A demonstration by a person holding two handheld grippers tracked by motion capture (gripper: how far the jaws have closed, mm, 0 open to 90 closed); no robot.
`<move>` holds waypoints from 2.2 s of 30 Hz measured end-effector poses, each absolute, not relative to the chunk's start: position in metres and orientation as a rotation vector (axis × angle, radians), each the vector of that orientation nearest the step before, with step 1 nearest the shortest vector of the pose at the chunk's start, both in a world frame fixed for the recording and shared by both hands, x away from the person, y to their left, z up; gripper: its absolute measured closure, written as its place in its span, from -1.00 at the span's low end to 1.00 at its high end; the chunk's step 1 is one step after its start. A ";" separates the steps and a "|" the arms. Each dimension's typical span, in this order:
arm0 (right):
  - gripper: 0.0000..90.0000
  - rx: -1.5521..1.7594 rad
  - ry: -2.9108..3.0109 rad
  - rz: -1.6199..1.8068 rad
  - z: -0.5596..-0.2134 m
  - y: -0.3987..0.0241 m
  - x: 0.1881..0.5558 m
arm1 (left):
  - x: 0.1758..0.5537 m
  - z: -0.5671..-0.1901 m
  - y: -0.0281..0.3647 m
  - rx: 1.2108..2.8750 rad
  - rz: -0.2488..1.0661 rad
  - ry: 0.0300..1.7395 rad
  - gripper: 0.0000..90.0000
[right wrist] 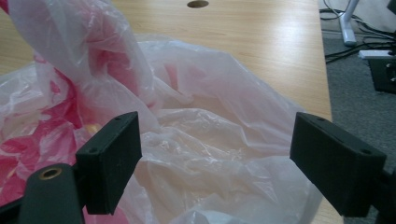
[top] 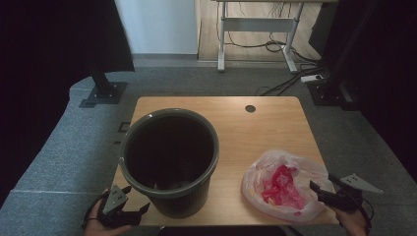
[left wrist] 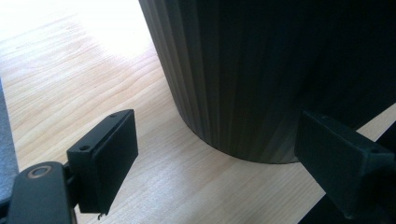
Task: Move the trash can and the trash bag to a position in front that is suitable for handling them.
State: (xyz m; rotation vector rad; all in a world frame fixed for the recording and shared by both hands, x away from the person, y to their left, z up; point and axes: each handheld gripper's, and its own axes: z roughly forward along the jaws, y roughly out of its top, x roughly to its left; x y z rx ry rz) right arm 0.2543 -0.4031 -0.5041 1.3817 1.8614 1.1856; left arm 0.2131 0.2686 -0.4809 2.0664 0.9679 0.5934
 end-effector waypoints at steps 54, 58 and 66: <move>-0.64 1.373 1.893 1.162 -0.510 -0.400 0.255 | 0.184 -0.450 0.230 1.984 0.634 0.855 -0.75; -0.64 1.374 1.891 1.158 -0.510 -0.401 0.255 | 0.185 -0.449 0.228 1.970 0.654 0.882 -0.75; -0.64 1.373 1.895 1.152 -0.510 -0.400 0.255 | 0.190 -0.449 0.225 1.971 0.651 0.885 -0.75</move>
